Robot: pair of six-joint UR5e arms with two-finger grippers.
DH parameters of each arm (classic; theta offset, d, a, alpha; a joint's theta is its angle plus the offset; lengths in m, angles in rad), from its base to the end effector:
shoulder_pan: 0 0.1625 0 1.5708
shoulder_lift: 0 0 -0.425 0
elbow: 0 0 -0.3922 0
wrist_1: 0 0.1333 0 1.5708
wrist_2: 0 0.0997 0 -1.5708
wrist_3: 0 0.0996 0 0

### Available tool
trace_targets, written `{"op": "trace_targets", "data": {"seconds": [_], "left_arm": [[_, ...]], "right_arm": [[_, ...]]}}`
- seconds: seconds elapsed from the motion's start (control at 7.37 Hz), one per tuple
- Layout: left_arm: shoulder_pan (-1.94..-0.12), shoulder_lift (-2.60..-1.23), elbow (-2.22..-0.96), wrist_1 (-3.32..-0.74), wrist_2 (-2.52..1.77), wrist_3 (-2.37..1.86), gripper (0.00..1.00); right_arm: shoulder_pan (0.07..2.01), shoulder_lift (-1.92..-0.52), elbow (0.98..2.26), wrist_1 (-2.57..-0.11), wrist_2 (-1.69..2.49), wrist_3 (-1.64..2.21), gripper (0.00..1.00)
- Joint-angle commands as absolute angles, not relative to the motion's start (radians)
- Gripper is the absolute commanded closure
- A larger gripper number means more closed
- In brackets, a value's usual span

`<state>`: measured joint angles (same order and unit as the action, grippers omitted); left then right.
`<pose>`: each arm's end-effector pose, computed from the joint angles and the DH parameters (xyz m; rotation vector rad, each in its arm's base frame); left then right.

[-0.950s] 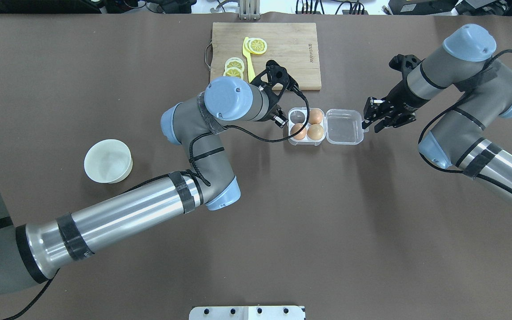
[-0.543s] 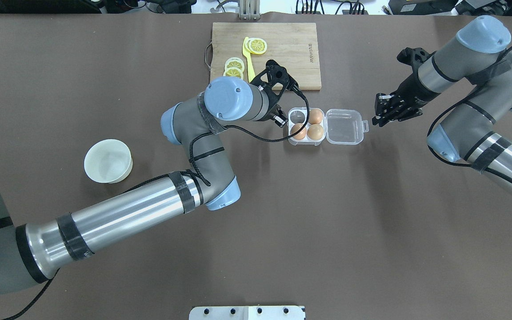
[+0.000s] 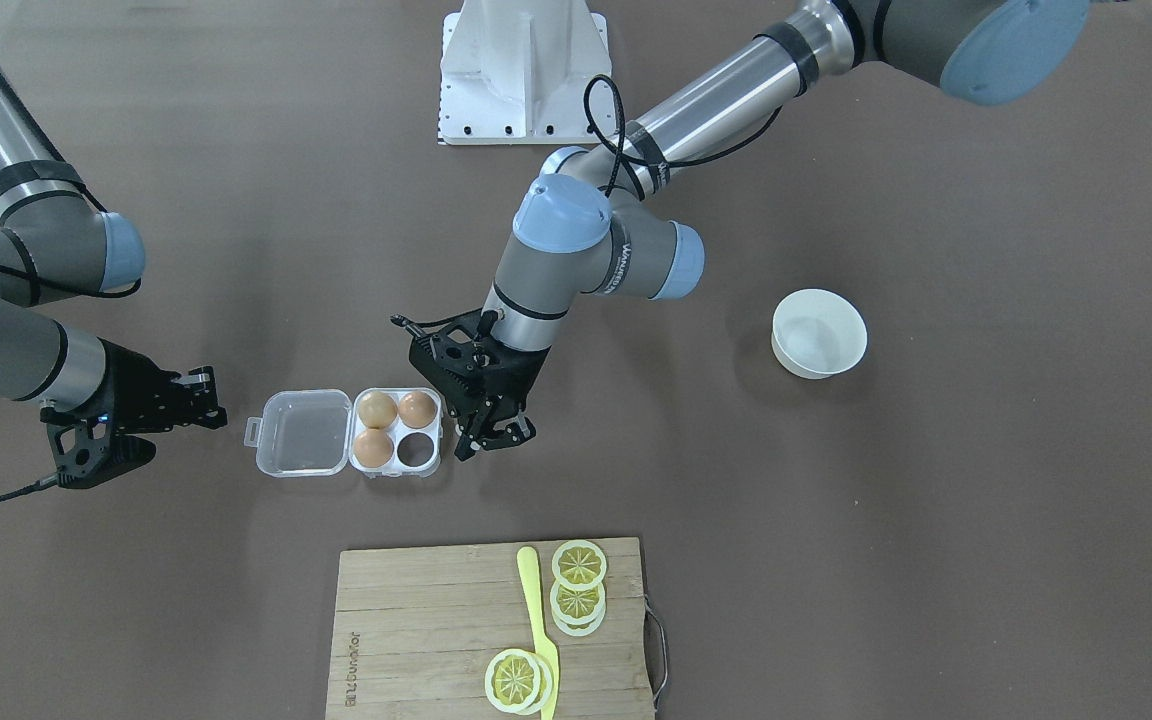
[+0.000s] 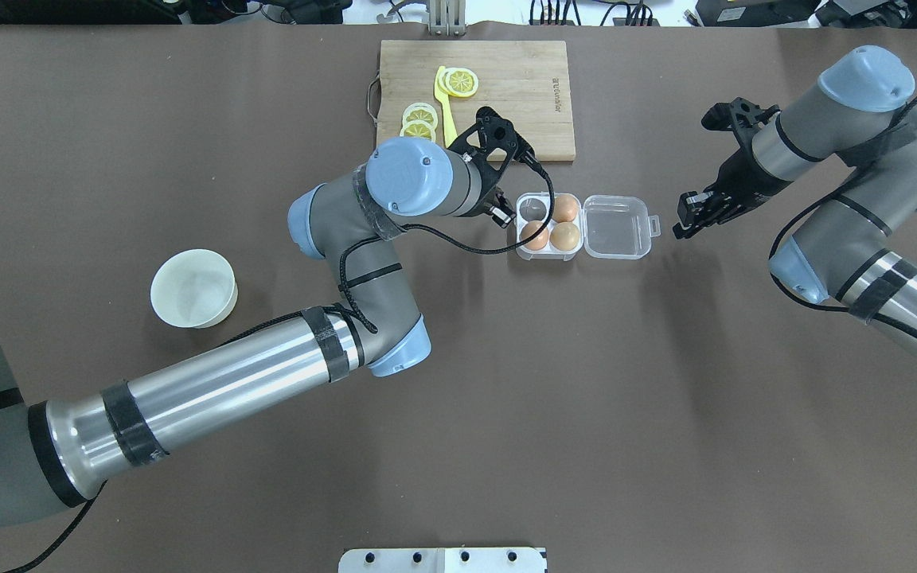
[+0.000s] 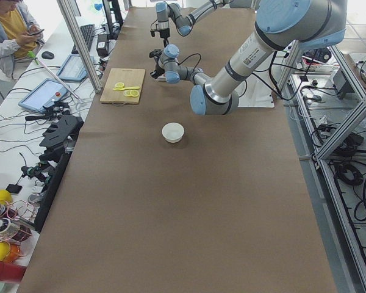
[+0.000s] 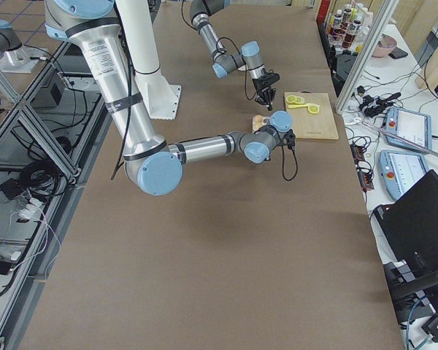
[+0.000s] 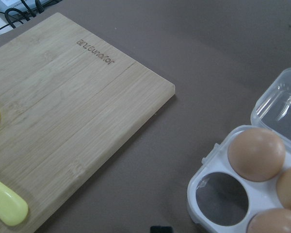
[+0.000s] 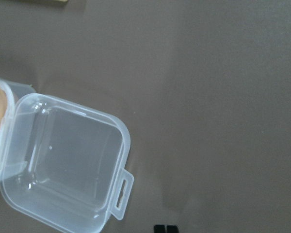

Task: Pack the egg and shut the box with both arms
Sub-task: 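Position the right gripper at the open lid's edge and grip it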

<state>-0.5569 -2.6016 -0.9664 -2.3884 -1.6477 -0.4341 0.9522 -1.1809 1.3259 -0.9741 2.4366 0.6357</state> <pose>0.6532 -0.5547 0.1562 0.9006 0.8867 0.5497 -0.3398 -0.5765 0.4792 0.0779 -1.0745 -0.3053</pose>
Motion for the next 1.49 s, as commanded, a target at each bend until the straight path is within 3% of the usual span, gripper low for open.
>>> {"op": "trace_targets", "data": {"seconds": [0.0, 1.36], "left_arm": [[-0.557, -2.600, -0.966, -2.388, -1.647, -0.434, 1.00], [-0.560, -2.599, -0.966, -2.388, -1.647, -0.434, 1.00]], "right_arm": [[0.947, -1.177, 1.322, -0.976, 2.416, 0.591, 1.00], [0.939, -1.092, 1.253, -0.980, 2.418, 0.747, 1.00]]}}
